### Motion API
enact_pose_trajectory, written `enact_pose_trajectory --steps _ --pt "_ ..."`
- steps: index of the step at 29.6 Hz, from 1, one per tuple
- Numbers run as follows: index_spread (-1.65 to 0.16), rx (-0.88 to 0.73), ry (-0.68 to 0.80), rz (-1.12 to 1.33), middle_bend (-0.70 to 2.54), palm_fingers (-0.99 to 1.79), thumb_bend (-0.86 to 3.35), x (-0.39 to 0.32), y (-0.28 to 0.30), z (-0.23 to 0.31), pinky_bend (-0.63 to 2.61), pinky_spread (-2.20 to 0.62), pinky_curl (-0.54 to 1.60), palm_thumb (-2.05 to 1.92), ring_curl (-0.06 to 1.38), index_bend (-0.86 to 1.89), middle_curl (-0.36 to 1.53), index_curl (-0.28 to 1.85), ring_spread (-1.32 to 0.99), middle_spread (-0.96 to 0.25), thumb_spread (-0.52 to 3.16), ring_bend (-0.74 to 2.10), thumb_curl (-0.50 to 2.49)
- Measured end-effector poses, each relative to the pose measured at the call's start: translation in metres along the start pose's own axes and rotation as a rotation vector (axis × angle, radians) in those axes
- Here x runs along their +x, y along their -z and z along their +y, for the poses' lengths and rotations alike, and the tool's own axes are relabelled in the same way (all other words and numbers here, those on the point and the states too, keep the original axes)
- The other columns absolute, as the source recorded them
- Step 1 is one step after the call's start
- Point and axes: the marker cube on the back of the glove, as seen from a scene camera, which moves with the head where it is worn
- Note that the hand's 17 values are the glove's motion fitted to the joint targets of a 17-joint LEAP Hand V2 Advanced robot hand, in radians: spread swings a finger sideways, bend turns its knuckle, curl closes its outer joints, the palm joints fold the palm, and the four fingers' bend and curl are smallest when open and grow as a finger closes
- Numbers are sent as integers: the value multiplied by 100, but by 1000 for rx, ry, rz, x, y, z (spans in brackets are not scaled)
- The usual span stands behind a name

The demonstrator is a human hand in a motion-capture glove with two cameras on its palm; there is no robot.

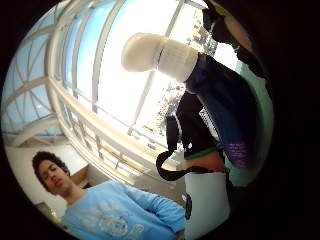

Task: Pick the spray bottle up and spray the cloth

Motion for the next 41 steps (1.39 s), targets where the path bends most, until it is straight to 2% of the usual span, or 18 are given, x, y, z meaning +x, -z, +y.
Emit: enact_pose_trajectory --steps 10,19,28,41 --pt "-33 -136 -27 250 22 84 -3 12 105 71 24 21 36 70 37 13 44 24 -3 -10 106 41 49" --pt "-33 -108 -47 360 22 84 -2 34 167 125 21 21 36 70 36 13 44 25 -4 -10 108 37 46" --pt "-33 -123 -30 485 24 84 -2 44 199 155 19 21 35 71 36 12 44 26 -3 -10 111 36 44" --pt "-34 -134 -34 545 25 83 -2 53 207 175 19 21 35 72 36 12 44 26 -3 -9 112 35 42"
